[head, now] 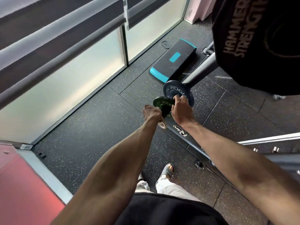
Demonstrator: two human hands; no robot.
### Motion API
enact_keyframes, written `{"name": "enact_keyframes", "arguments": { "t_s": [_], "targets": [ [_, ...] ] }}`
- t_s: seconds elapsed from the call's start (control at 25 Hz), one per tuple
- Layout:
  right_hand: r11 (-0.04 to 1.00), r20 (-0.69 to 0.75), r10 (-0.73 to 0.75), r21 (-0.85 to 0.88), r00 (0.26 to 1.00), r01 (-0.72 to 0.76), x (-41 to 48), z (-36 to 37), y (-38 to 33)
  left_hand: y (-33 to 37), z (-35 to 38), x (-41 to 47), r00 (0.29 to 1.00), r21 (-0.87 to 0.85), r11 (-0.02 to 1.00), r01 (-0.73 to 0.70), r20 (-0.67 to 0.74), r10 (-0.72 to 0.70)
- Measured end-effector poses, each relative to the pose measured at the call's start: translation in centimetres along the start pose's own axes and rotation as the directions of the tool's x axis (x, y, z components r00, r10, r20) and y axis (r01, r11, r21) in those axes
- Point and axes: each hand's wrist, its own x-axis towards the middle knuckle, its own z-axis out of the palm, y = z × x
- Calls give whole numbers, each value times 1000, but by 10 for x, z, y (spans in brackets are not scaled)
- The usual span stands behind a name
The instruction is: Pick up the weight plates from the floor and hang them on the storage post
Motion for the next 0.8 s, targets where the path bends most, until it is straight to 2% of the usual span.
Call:
{"name": "enact_keyframes", "arguments": {
  "t_s": [0.16, 0.36, 0.4, 0.56, 0.64, 0.72, 0.8],
  "targets": [
    [998, 16, 46, 52, 999, -47, -13, -2, 3, 10, 7, -2, 1000, -17, 1000, -5, -5, 5],
    [999, -151, 38, 0, 988, -39, -37, 0, -5, 22, 15, -2, 1000, -37, 999, 6, -4, -6],
    [999, -147, 30, 17, 989, -28, -43, 2, -4, 24, 18, -2, 1000, -32, 999, 11, 5, -10],
    [974, -37, 149, 179, 988, -140, -55, 17, 8, 28, 25, -3, 996, -69, 997, 38, 83, -32],
    [933, 40, 283, 222, 958, -285, -57, 24, 10, 29, 18, -16, 994, -48, 998, -29, 103, 34],
    [863, 157, 393, 276, 906, -423, -58, 29, 6, 22, 14, -17, 987, 59, 989, -135, 99, 129],
    [797, 298, 364, 391, 882, -461, -59, 31, -3, 14, 11, -14, 980, 136, 976, -172, 127, 155]
  ]
}}
